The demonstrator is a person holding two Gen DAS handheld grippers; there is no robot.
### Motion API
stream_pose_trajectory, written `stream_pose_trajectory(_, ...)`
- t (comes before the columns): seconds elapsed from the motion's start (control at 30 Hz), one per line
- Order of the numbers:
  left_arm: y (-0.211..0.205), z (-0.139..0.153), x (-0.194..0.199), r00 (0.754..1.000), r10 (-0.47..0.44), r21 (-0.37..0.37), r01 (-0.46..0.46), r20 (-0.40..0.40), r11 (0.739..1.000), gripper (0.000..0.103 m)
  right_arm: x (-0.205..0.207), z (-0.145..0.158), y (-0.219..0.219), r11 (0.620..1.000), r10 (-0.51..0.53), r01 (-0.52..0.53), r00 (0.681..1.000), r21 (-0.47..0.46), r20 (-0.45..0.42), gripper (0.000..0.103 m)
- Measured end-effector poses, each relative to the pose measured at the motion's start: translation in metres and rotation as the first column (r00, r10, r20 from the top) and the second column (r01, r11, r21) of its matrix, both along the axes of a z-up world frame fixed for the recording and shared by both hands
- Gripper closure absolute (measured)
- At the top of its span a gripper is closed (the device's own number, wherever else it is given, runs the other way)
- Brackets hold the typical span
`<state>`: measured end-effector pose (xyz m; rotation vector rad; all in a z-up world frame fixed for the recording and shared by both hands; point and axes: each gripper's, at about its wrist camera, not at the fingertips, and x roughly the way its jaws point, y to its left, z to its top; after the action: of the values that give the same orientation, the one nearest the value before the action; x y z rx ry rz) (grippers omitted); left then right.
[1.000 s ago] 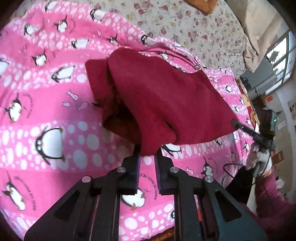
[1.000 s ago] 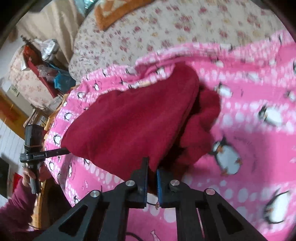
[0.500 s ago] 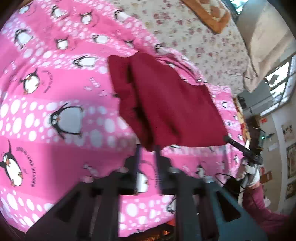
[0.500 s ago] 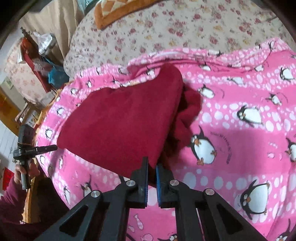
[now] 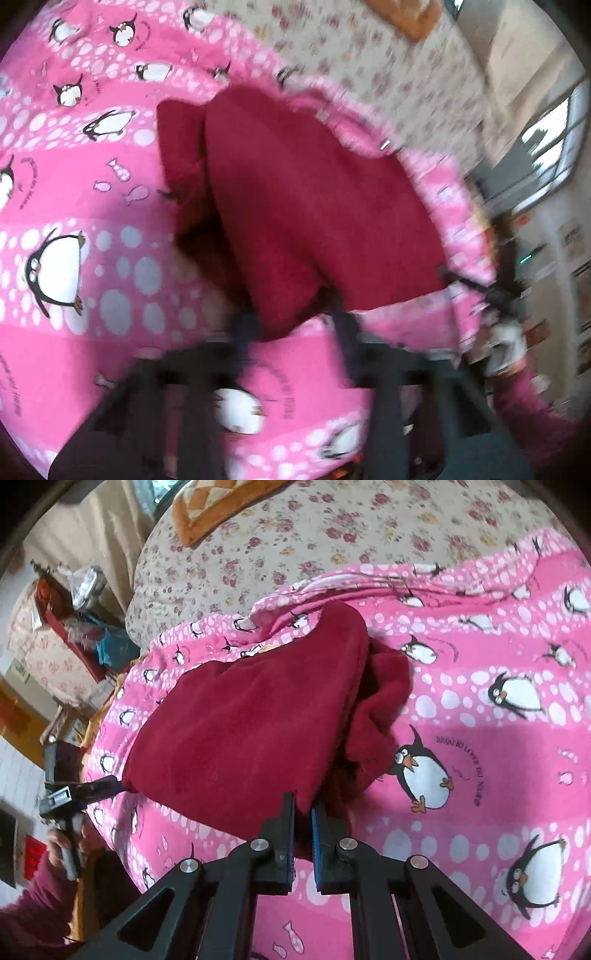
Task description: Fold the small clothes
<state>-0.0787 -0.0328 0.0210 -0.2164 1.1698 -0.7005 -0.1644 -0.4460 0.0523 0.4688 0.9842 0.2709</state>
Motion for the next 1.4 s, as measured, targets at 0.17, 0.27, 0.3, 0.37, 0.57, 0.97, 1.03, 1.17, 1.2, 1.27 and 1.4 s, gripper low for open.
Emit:
stream_pose_trajectory(0.17, 0.019, 0.027, -0.008, 0.996, -0.004, 0.038, 0.001, 0.085, 0.999, 0.095, 0.002, 0.007, 0.005, 0.999, 0.023, -0.022, 0.999, -0.043, 0.022, 0.097)
stream_pose_trajectory(0.27, 0.031, 0.044, -0.013, 0.991, -0.016, 0.050, 0.009, 0.129, 0.999, 0.096, -0.001, 0.028, -0.002, 0.997, 0.033, -0.028, 0.997, -0.078, 0.064, 0.097)
stream_pose_trajectory(0.3, 0.033, 0.044, -0.015, 0.989, -0.020, 0.068, 0.010, 0.146, 0.998, 0.095, -0.002, 0.032, -0.006, 0.996, 0.030, -0.024, 0.997, -0.085, 0.071, 0.097)
stream_pose_trajectory(0.37, 0.034, 0.029, -0.018, 0.993, -0.028, 0.092, 0.018, 0.114, 0.996, 0.096, -0.003, 0.029, -0.011, 0.995, 0.017, -0.011, 0.998, -0.101, 0.063, 0.097)
stream_pose_trajectory(0.57, 0.035, 0.009, -0.021, 0.999, 0.007, 0.068, -0.010, 0.043, 0.998, 0.095, -0.009, -0.003, -0.012, 0.997, 0.016, -0.017, 1.000, -0.076, -0.012, 0.097)
stream_pose_trajectory(0.97, 0.014, 0.053, -0.007, 0.984, 0.104, 0.059, -0.114, 0.144, 0.992, 0.039, 0.028, 0.051, 0.011, 0.995, 0.009, 0.001, 0.995, -0.103, 0.104, 0.094)
stream_pose_trajectory(1.03, 0.003, 0.049, 0.003, 0.983, 0.114, 0.069, -0.125, 0.143, 0.990, 0.039, 0.054, 0.044, 0.028, 0.993, 0.028, -0.016, 0.994, -0.116, 0.102, 0.094)
stream_pose_trajectory(1.17, -0.012, 0.032, 0.021, 0.973, 0.155, 0.167, -0.183, 0.170, 0.969, 0.039, 0.102, 0.025, 0.046, 0.990, 0.024, -0.016, 0.998, -0.139, 0.056, 0.094)
stream_pose_trajectory(1.2, -0.015, 0.027, 0.025, 0.970, 0.163, 0.190, -0.196, 0.179, 0.962, 0.039, 0.115, 0.020, 0.048, 0.985, 0.018, -0.010, 0.999, -0.170, 0.043, 0.094)
stream_pose_trajectory(1.27, -0.018, 0.016, 0.032, 0.967, 0.179, 0.215, -0.218, 0.183, 0.952, 0.039, 0.137, 0.008, 0.047, 0.979, 0.003, 0.000, 1.000, -0.204, 0.013, 0.094)
stream_pose_trajectory(1.4, -0.018, 0.002, 0.041, 0.958, 0.215, 0.221, -0.256, 0.192, 0.941, 0.039, 0.170, -0.019, 0.037, 0.963, -0.063, 0.045, 0.996, -0.267, -0.059, 0.094)
